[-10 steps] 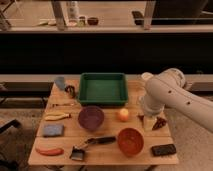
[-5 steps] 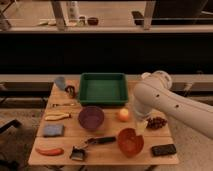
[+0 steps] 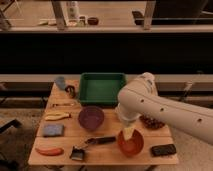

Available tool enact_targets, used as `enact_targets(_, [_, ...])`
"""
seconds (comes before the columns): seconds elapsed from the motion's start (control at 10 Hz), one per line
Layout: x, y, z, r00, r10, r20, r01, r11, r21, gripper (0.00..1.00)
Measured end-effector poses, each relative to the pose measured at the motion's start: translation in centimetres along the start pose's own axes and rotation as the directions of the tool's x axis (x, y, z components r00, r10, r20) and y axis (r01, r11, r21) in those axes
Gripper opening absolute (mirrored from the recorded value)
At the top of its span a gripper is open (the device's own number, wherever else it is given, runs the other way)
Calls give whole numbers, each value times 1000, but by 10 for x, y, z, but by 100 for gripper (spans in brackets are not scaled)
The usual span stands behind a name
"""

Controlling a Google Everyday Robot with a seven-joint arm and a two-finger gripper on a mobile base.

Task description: Place brush in paper cup

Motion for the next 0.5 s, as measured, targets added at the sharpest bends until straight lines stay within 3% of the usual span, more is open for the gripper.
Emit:
enact_targets(0.3, [-34,0,11,1000,-21,17,21,1000,-7,80])
enact_targets(0.5, [-41,5,17,999,-37,23,38,999,-12,80])
